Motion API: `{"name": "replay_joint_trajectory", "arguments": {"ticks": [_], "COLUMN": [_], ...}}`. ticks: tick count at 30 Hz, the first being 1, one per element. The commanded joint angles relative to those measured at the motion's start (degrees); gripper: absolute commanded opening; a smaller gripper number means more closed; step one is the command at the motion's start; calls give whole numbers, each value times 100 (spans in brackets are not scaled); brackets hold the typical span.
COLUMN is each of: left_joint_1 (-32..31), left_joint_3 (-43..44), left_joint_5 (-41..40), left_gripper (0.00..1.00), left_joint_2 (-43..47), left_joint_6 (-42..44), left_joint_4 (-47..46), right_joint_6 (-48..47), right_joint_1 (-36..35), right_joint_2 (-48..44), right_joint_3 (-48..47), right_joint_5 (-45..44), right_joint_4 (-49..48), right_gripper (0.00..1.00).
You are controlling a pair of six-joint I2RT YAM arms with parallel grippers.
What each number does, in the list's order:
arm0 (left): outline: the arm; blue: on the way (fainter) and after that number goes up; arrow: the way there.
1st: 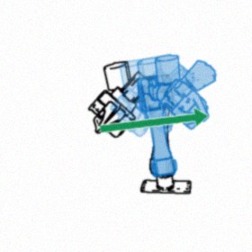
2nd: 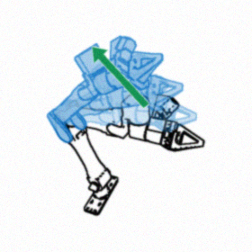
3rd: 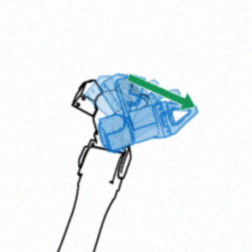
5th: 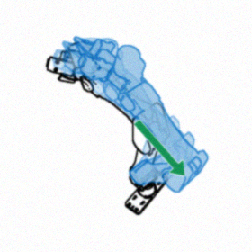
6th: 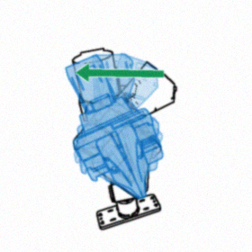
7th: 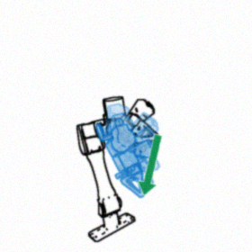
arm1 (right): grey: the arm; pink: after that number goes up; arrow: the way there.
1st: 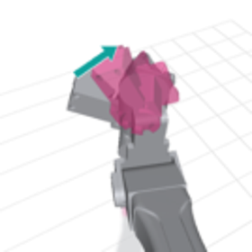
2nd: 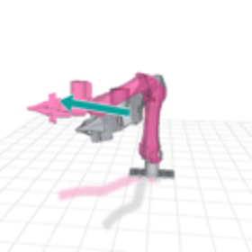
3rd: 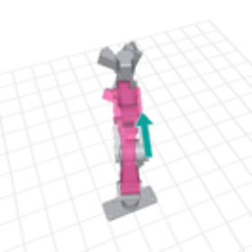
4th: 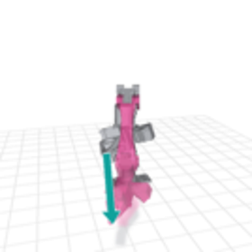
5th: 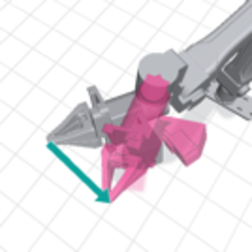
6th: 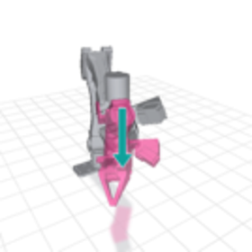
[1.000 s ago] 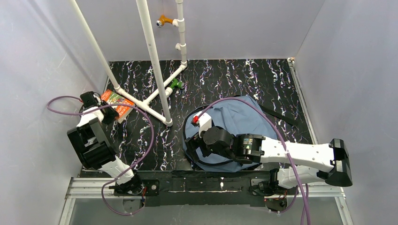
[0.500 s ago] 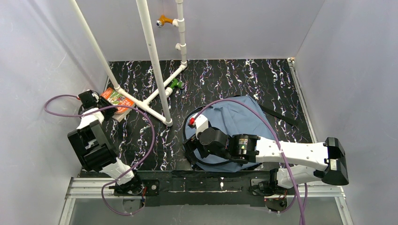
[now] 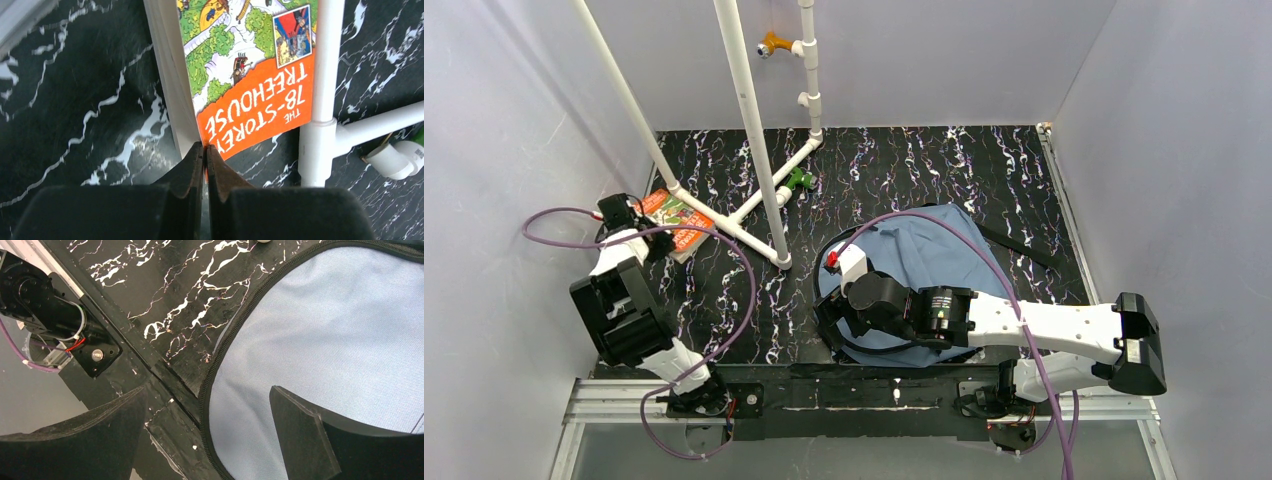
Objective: Pack the student bag
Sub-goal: Pick up the book from the center of the board.
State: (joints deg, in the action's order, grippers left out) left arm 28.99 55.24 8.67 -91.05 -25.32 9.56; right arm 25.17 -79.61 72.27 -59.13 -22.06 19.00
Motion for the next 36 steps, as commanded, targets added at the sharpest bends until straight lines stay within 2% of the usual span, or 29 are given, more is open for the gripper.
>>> {"name": "replay_joint_trajectory", "arguments": {"ticks": [1,5,10,14,17,21,23,29,36], "left_joint_1": [-222,-504,-1181,-1238,-1258,-1342,-1359,-1433,-1513], "left_joint_3": [70,-209,-718,-729,-675,-688,-711,-783,-670], "left_joint_5": [-482,-669,-1261,-1215,-782,-113,375,1454,1786], "left_gripper": [0,0,0,0,0,0,0,0,0], "left_joint_2": [658,1632,3070,3759,4256,4875,5105,5614,5719], "left_joint_6": [-222,-456,-597,-564,-555,-579,-634,-969,-799], "left_joint_4": [1252,1907,2399,3042,3361,3709,3812,3888,4249], "right_joint_6": [-253,-720,-1622,-2116,-2425,-3100,-3321,-3664,-3196], "right_joint_1": [16,33,42,37,27,-89,-98,-98,-98], "right_joint_2": [-72,-48,273,607,659,530,592,1267,2432], "right_joint_3": [-186,-190,-538,-698,-338,627,916,903,119], "right_joint_5": [-172,-414,-391,-46,484,944,973,853,963], "right_joint_4": [-227,-190,-319,-617,-1448,-3642,-4326,-5287,-5692], "right_gripper": [98,98,98,98,98,98,98,98,98]}}
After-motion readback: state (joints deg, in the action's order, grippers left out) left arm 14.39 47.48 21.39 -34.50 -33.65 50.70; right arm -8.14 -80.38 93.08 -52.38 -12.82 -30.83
